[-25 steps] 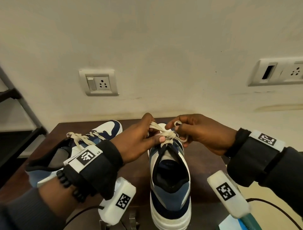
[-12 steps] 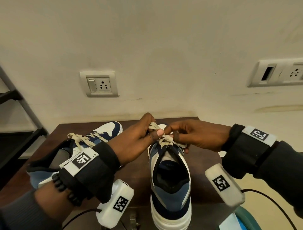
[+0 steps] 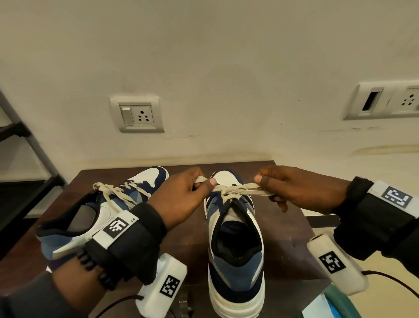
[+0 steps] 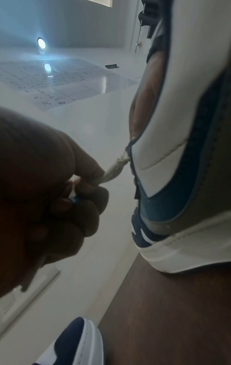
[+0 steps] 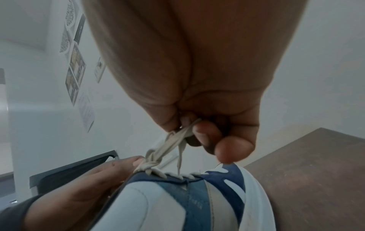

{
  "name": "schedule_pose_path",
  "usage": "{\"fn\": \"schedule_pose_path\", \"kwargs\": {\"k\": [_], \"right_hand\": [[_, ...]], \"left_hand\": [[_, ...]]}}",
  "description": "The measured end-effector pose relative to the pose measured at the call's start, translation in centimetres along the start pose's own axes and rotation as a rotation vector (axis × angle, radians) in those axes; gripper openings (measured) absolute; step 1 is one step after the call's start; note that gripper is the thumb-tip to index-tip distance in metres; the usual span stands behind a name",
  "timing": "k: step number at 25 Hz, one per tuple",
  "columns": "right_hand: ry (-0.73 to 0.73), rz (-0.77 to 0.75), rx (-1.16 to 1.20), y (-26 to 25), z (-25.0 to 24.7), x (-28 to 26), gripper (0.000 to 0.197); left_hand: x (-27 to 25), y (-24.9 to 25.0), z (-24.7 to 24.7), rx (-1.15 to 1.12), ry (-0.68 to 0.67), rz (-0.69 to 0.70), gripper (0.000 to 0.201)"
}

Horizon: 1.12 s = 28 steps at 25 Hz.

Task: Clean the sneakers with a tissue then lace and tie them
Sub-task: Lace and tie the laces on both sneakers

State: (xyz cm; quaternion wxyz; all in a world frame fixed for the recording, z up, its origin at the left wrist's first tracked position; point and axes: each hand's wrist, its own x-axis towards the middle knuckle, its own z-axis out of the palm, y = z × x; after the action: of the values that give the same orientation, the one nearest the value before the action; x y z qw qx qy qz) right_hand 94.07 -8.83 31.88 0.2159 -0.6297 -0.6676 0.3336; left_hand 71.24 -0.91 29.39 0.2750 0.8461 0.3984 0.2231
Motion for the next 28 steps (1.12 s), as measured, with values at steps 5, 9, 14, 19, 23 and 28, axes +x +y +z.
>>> {"fn": "schedule_pose_path", "kwargs": {"k": [5,9,14,19,23,28], "right_hand": [[0.092,0.032,-0.057,0.1,0.6,-0.6,0.037],[0.113,-0.014,-0.105,-0.2,0.8,-1.3,0.037],[0.114,-0.085,-0.056,-0.4,0.5,-2.0,0.041],[0.122,-0.021,-0.051,0.1,1.3,-1.9,0.043],[0.213,-0.027,-0.053,0.3,1.4,-1.7,0.046],[0.308,-0.033,-0.081,0.4,1.6,-1.8,0.041]], "left_hand": [[-0.3,0.3,0.5,0.060,0.021,-0.027,0.043],[-0.5,-0.1,-0.5,-0.096,-0.051,-0.061,0.044],[-0.7,0.0,-0.9,-0.420,-0.028,-0.211,0.038],[-0.3,-0.6,0.0,-0.330,-0.014,-0.216,0.038],[-0.2,-0.6,-0.1,-0.302,-0.006,-0.153,0.035],[-0.6,-0.6,-0.2,-0.260,-0.037,-0.148,0.034]]}}
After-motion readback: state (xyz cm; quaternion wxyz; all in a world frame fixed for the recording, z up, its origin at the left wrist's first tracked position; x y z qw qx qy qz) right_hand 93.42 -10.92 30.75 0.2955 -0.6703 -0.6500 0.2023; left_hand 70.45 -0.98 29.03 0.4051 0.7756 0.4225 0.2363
